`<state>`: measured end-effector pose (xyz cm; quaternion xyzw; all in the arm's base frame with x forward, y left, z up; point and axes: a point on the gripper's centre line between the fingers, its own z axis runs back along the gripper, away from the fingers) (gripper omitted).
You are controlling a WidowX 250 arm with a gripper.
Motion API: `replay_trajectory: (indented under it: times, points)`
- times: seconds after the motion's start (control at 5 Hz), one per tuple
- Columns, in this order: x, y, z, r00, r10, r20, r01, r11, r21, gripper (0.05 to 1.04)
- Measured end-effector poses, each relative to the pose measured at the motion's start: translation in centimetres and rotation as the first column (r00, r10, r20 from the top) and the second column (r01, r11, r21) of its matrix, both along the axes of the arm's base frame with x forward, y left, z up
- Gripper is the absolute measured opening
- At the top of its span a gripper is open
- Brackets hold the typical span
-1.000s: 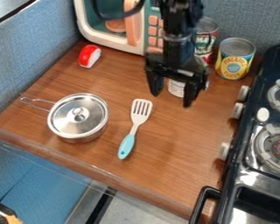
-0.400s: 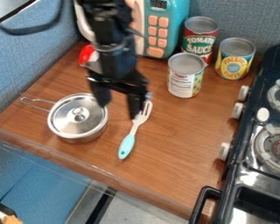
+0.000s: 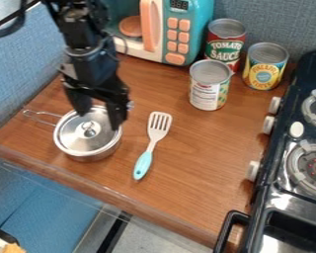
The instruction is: Opening the the pot and putting the lid at the right
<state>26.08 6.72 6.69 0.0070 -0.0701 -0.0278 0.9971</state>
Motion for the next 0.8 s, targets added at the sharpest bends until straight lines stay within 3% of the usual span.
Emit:
replay_trajectory:
  times: [0.6,0.8]
  points:
    - [0.7,3.4,-4.1,0.992,0.064,-0.108,-0.063,0.998,0.021,1.001]
    - [0.6,3.6,-4.4,0.990,0.073,-0.122,-0.069,0.997,0.035,0.948]
